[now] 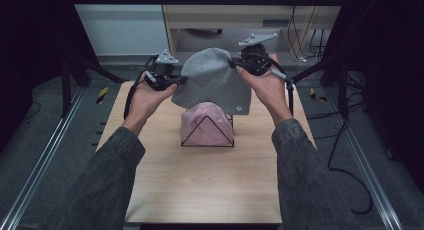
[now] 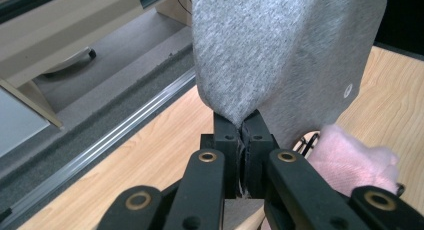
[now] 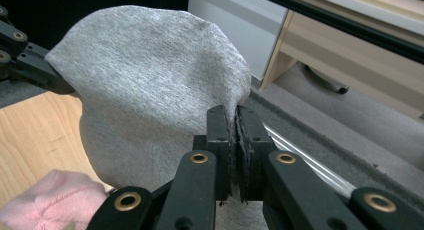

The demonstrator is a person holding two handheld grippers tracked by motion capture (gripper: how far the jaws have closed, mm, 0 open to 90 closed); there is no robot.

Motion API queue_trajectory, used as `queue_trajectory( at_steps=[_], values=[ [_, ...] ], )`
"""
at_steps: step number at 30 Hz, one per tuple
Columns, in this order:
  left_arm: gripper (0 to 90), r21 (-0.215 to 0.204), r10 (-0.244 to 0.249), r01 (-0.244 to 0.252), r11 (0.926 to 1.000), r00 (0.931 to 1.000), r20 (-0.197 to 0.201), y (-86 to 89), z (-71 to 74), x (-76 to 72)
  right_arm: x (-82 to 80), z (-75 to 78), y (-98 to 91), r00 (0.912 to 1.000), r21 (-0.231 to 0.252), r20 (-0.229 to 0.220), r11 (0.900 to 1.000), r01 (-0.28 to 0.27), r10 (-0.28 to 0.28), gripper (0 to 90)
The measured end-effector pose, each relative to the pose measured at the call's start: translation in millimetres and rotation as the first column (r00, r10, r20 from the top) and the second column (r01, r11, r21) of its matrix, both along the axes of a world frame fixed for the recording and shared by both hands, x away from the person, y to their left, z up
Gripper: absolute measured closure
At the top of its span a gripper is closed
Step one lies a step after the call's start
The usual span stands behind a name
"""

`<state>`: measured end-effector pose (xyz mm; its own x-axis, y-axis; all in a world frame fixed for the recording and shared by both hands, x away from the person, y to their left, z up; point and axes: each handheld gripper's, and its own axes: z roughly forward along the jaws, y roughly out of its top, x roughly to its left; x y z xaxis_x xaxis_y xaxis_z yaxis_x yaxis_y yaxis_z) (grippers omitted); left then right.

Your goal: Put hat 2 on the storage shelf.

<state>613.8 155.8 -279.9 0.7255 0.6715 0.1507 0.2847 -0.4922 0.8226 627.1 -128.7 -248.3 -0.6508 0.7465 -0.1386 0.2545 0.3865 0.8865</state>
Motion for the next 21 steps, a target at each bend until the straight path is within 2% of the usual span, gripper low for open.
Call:
queue_trajectory(
  at_steps=[8, 21],
  values=[
    [88.0, 0.005, -0.007, 0.007, 1.0000, 0.9992, -0.040, -1.0, -15.8, -0.1, -0.4, -18.7, 0.4, 0.9994, -0.001, -0.034, 1.0000, -0.004, 0.004, 86.1],
    [87.9, -0.003, -0.005, 0.005, 1.0000, 0.9985, -0.054, 0.6, -27.7, -1.8, -1.6, -32.1, 2.1, 0.9983, 0.002, -0.058, 1.0000, -0.006, 0.006, 86.1]
  ],
)
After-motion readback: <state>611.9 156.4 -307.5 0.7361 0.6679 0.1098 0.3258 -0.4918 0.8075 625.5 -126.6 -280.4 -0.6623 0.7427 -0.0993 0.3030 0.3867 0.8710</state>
